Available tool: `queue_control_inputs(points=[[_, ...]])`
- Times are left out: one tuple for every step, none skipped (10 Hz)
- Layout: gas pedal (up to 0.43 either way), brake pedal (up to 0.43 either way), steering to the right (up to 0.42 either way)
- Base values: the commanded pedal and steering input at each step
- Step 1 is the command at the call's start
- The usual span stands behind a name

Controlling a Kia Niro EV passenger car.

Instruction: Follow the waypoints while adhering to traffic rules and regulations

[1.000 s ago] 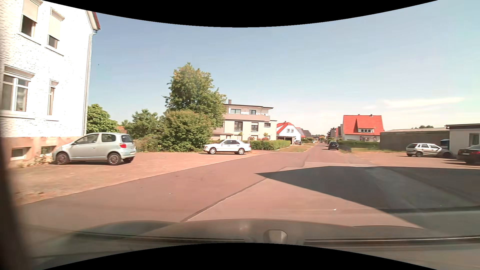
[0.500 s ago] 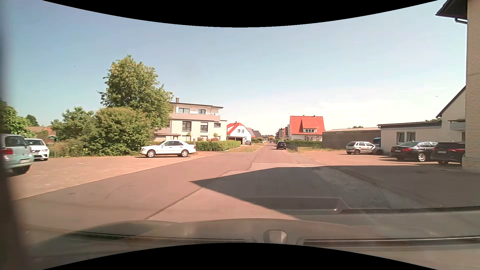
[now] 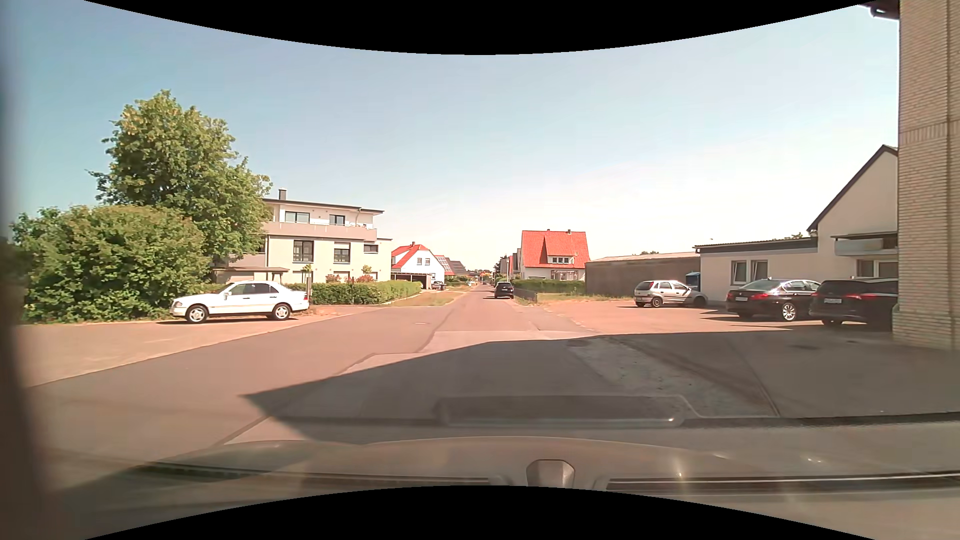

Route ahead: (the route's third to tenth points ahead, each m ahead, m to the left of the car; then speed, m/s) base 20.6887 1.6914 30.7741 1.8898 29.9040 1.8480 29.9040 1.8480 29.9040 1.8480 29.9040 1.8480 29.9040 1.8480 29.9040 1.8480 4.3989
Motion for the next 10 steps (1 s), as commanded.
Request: queue_control_inputs(points=[[0.15, 0.006, 0.129], [0.15, 0.006, 0.1], [0.15, 0.006, 0.077], [0.15, 0.006, 0.058], [0.15, 0.006, 0.04], [0.15, 0.006, 0.025], [0.15, 0.006, 0.011], [0.15, 0.006, -0.008], [0.138, 0.006, -0.018], [0.11, 0.006, -0.02]])
